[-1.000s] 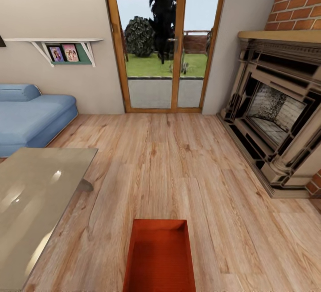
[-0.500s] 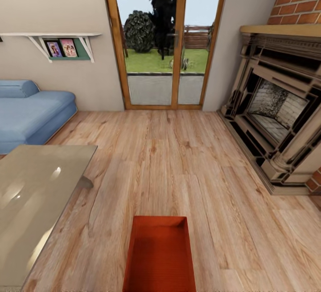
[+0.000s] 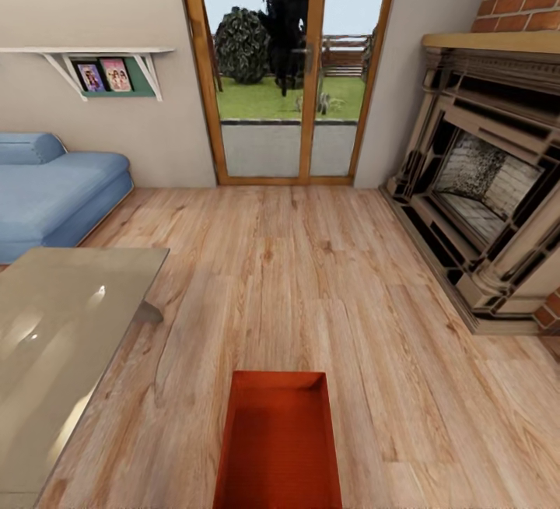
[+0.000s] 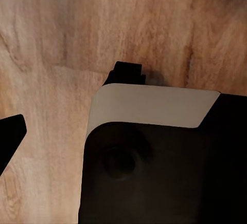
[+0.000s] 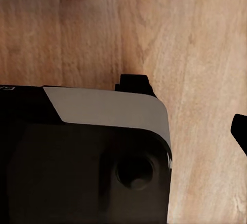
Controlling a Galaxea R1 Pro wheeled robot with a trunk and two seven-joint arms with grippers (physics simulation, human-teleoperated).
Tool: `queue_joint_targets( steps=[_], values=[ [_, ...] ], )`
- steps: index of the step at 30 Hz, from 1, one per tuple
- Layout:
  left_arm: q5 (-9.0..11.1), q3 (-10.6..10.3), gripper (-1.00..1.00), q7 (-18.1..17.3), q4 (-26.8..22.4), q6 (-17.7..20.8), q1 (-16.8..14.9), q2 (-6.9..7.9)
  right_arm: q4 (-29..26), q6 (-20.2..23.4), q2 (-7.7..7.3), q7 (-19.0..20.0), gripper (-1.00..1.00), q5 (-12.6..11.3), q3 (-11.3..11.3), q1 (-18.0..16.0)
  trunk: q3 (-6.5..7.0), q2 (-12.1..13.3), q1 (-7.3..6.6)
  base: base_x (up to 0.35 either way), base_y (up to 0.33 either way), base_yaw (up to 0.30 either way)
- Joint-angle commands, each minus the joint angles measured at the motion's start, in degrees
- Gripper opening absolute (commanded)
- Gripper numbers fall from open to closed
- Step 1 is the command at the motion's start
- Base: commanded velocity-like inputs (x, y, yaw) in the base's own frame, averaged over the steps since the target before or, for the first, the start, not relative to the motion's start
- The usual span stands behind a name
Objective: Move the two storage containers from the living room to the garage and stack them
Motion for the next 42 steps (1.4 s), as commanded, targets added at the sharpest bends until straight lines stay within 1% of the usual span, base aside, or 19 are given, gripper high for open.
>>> queue_joint_targets(
  steps=[1, 42],
  values=[
    [0.59, -0.05, 1.0, 0.13, -0.04, 0.15, -0.02, -0.01, 0.18, -0.29, 0.05, -0.04, 1.0, -0.49, 0.48, -0.06, -0.14, -0.02, 0.0, 0.0, 0.0, 0.0],
    [0.59, -0.05, 1.0, 0.14, -0.02, 0.15, -0.02, -0.01, 0.18, -0.29, 0.05, -0.06, 1.0, -0.49, 0.48, -0.07, -3.95, -0.02, 0.0, 0.0, 0.0, 0.0]
  ],
)
